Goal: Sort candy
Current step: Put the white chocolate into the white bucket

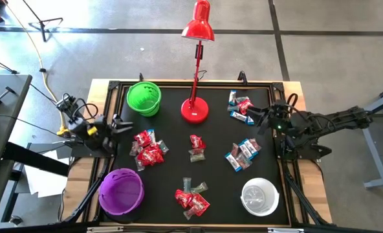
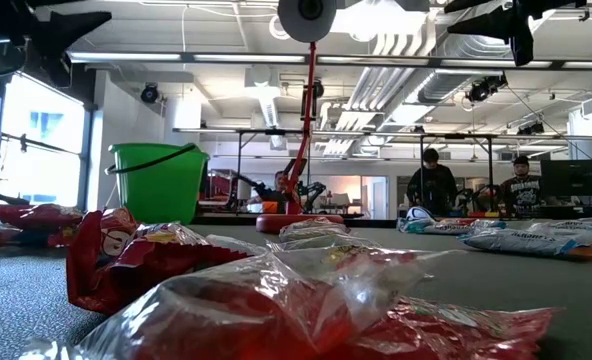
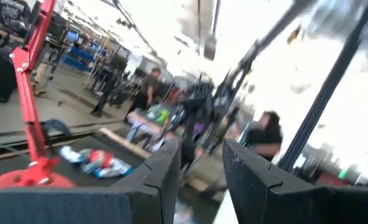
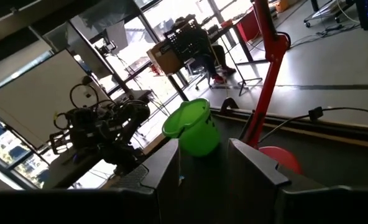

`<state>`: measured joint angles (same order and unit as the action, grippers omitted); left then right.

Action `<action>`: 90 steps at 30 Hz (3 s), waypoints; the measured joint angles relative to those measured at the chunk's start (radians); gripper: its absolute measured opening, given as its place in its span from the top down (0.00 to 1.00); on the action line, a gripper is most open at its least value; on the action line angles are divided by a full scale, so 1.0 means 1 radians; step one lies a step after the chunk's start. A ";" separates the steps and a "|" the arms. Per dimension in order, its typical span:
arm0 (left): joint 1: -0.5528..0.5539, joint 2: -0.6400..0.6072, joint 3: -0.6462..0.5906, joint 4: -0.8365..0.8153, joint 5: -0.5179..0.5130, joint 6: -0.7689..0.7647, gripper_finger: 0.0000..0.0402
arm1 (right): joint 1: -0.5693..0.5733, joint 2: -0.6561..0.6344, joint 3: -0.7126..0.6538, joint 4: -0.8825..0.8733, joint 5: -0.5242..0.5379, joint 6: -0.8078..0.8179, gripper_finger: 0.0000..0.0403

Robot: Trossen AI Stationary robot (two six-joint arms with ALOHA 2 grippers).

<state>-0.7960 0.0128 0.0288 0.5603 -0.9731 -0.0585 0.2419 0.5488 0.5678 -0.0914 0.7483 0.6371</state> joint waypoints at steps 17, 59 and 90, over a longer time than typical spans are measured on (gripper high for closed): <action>0.000 0.115 0.233 0.077 0.121 0.117 0.74 | 0.000 0.043 0.160 -0.038 -0.023 -0.029 0.68; 0.146 0.923 1.332 -1.249 0.014 -0.304 0.74 | -0.331 0.643 0.656 -1.450 -0.408 0.617 0.68; 0.577 1.009 1.531 -1.285 0.133 -0.016 0.74 | -0.716 0.643 0.084 -0.674 -0.518 0.323 0.66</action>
<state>-0.2189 1.0215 1.5603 -0.7251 -0.8402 -0.0746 -0.4744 1.1919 0.6514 -0.7654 0.2307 0.9601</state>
